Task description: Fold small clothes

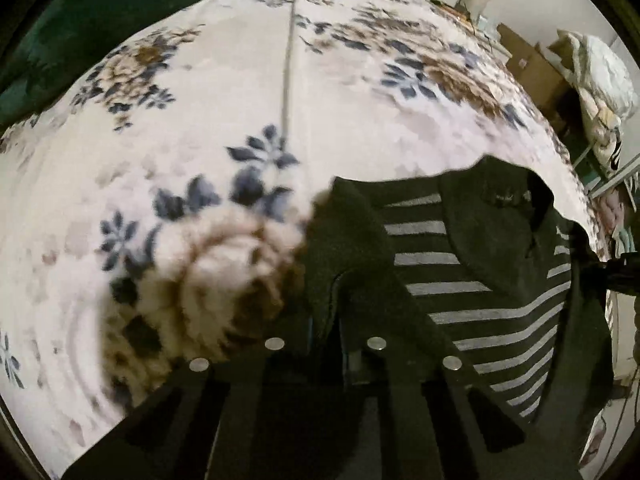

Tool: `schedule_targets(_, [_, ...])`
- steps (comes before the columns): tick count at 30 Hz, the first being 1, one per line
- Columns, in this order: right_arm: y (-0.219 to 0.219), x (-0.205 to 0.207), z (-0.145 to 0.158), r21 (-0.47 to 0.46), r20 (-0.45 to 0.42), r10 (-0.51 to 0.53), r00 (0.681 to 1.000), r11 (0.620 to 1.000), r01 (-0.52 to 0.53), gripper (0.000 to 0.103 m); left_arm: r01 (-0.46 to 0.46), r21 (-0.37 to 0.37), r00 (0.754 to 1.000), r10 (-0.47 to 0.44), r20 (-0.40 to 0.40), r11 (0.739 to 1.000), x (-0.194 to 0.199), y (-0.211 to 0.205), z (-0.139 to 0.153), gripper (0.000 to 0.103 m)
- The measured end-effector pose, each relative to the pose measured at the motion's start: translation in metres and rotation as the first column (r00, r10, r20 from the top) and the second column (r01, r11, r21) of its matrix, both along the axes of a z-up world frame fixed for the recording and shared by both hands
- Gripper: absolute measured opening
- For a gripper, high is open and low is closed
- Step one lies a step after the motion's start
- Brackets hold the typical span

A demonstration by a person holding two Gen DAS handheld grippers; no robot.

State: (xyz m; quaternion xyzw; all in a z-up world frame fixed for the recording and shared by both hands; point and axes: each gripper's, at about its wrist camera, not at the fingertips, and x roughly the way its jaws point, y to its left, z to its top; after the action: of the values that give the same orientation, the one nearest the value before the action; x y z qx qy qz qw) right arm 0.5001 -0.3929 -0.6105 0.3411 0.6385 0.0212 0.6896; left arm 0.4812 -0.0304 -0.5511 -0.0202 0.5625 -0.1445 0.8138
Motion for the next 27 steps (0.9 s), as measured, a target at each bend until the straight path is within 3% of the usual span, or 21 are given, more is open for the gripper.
schedule_targets(2, [-0.006, -0.001, 0.009, -0.107, 0.010, -0.026, 1.000, 0.994, 0.027, 0.007, -0.003, -0.014, 1.000, 0.003, -0.012, 1.000, 0.005, 0.010, -0.004, 0.008])
schedule_targets(7, [-0.003, 0.010, -0.004, -0.188, -0.033, -0.056, 0.998, 0.981, 0.049, 0.008, -0.005, -0.026, 0.999, 0.004, -0.047, 1.000, 0.018, 0.010, -0.016, 0.010])
schedule_targets(9, [0.000, 0.012, -0.004, -0.176, -0.048, -0.043, 0.998, 0.984, 0.034, 0.011, -0.014, -0.027, 0.998, 0.012, -0.058, 1.000, 0.018, 0.009, -0.009, 0.012])
schedule_targets(10, [-0.003, 0.011, -0.002, -0.157, -0.054, -0.045, 0.998, 0.987, 0.036, 0.016, -0.019, -0.031, 0.998, 0.017, -0.053, 0.999, 0.013, 0.010, -0.001, 0.014])
schedule_targets(13, [-0.013, -0.006, 0.018, -0.123, -0.062, -0.055, 0.997, 0.991, 0.047, 0.050, -0.015, -0.018, 1.000, 0.015, -0.010, 1.000, -0.007, 0.011, 0.028, 0.016])
schedule_targets(15, [-0.016, -0.032, 0.040, -0.101, -0.052, -0.055, 0.997, 0.994, 0.050, 0.056, -0.008, -0.024, 0.999, 0.008, 0.035, 1.000, -0.028, 0.012, 0.051, 0.027])
schedule_targets(17, [-0.024, -0.066, 0.061, -0.092, -0.060, -0.067, 0.996, 0.994, 0.062, 0.063, -0.016, -0.033, 0.997, 0.018, 0.077, 0.999, -0.059, 0.012, 0.076, 0.051])
schedule_targets(19, [-0.029, -0.107, 0.080, -0.098, -0.078, -0.069, 0.995, 0.993, 0.062, 0.065, -0.024, -0.046, 0.994, 0.029, 0.108, 0.999, -0.092, 0.011, 0.098, 0.058])
schedule_targets(22, [-0.041, -0.177, 0.111, -0.097, -0.103, -0.066, 0.993, 0.994, 0.056, 0.072, -0.030, -0.065, 0.992, 0.037, 0.117, 0.997, -0.145, -0.002, 0.123, 0.059])
schedule_targets(27, [-0.063, -0.282, 0.143, -0.120, -0.143, 0.005, 0.990, 0.992, -0.022, 0.073, -0.004, -0.053, 0.997, 0.008, 0.081, 0.999, -0.255, -0.065, 0.138, 0.059])
